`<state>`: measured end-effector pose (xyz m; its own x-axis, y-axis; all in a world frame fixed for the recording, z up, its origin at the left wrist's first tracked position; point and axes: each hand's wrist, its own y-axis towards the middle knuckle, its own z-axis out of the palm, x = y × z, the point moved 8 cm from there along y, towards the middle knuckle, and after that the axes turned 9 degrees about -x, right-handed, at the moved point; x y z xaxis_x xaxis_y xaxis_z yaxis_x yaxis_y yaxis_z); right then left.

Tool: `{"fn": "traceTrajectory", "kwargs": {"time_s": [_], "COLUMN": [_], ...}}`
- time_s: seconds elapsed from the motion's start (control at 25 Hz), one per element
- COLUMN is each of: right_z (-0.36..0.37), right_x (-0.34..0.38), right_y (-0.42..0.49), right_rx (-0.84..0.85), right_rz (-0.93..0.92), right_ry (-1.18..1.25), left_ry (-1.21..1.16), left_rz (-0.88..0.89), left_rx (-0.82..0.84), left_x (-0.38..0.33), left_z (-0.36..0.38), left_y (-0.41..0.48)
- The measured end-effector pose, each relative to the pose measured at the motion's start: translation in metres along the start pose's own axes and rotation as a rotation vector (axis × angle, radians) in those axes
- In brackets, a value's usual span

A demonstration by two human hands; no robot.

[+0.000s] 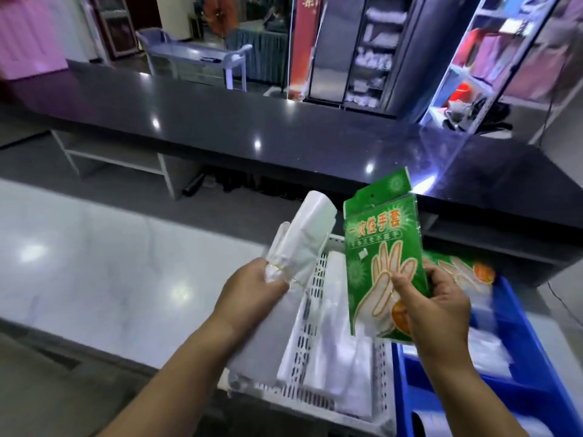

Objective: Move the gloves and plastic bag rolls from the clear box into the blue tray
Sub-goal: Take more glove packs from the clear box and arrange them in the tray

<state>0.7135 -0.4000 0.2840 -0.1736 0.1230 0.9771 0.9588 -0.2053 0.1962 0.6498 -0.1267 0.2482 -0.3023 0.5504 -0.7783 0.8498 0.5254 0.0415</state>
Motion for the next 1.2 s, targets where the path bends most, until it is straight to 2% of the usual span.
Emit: {"fn": "traceTrajectory", "kwargs": {"time_s": [0.28, 0.52, 0.64, 0.72, 0.84, 0.92, 1.0, 1.08, 1.2], "right_z": [-0.028, -0.044, -0.047, -0.046, -0.043, -0.042, -0.041, -0.043, -0.045], "right_x": [-0.026, -0.026, -0.024, -0.024, -0.025, -0.028, -0.033, -0.038, -0.040], "right_y": [0.015, 0.015, 0.016, 0.015, 0.011, 0.008, 0.006, 0.004, 0.005], "right_rx": [-0.038, -0.104, -0.148, -0.152, -0.148, -0.154, -0.172, -0.183, -0.180], "right_rz": [0.029, 0.028, 0.034, 0.034, 0.034, 0.047, 0.068, 0.091, 0.110], "right_ry": [-0.060, -0.072, -0.103, -0.107, -0.120, -0.123, -0.130, -0.142, -0.128], "left_ry": [0.087, 0.059, -0.010, 0.025, 0.354, 0.459, 0.501, 0.540, 0.605], "left_rz": [-0.175, -0.085, -0.106, -0.108, 0.123, 0.303, 0.364, 0.348, 0.465], "left_rx": [0.157, 0.324, 0.278, 0.214, 0.113, 0.128, 0.188, 0.233, 0.192], "left_x": [0.030, 0.029, 0.028, 0.029, 0.024, 0.019, 0.020, 0.023, -0.001], "left_z": [0.092, 0.129, 0.133, 0.129, 0.128, 0.134, 0.140, 0.141, 0.138], "left_y": [0.002, -0.011, -0.012, -0.014, -0.016, -0.018, -0.019, -0.020, -0.017]}}
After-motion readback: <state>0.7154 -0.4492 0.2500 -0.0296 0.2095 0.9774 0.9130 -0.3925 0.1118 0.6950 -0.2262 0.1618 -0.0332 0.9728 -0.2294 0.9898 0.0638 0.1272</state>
